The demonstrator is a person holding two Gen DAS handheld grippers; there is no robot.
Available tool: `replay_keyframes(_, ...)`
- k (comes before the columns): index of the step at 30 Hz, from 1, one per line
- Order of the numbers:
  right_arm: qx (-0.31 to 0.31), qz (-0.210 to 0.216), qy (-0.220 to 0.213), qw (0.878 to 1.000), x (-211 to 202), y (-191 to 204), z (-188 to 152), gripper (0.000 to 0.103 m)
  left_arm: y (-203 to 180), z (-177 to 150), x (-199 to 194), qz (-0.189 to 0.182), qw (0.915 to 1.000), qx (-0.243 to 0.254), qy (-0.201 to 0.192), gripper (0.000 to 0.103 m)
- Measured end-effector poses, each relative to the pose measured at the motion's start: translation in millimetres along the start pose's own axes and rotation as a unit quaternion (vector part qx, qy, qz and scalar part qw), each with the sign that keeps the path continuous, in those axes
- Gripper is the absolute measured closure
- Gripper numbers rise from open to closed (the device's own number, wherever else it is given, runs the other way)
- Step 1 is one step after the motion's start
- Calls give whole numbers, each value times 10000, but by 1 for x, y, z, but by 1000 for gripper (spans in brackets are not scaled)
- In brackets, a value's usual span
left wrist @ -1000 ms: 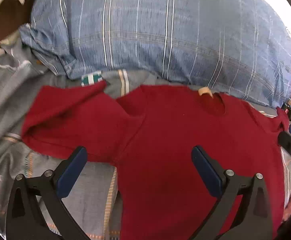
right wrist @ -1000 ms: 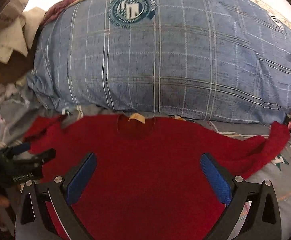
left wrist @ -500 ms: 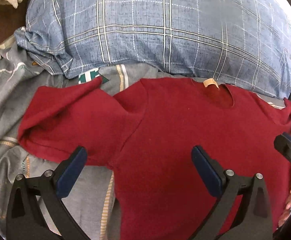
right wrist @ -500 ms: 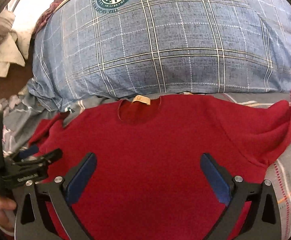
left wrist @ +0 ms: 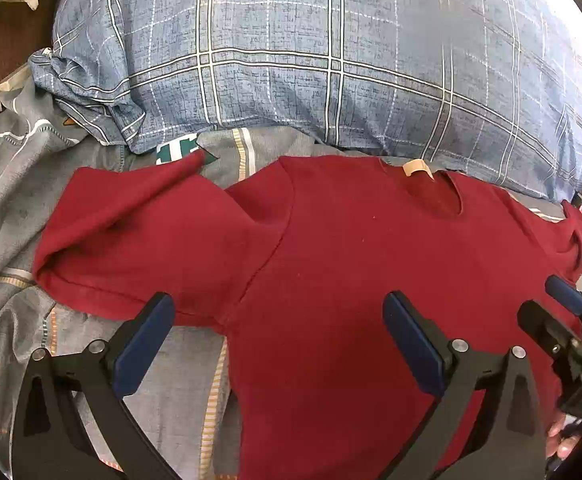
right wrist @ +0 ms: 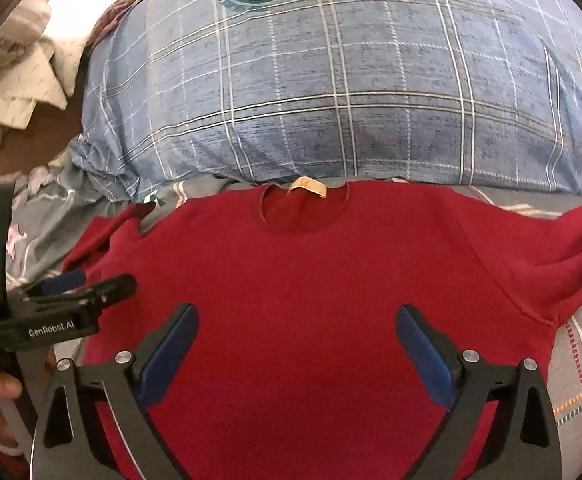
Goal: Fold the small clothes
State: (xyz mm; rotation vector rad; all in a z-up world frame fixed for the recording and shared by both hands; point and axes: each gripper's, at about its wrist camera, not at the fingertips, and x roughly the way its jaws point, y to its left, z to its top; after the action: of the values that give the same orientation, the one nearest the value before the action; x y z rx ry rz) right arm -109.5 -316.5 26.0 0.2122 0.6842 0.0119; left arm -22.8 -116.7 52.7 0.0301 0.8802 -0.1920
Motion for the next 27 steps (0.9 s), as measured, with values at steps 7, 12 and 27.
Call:
replay_keyframes(7, -157, -468, -57, 9988, 2, -1, 0, 4, 2, -1, 3, 1, 10000, -44, 46, 0)
replay_keyframes(12, -111, -499, 62, 9987, 5, -7, 1, 4, 1, -2, 4, 1, 10000, 10, 36, 0)
replay_keyframes(27, -246, -704, 276, 9968, 14, -4, -2, 4, 7, -5, 3, -53, 10000, -40, 74, 0)
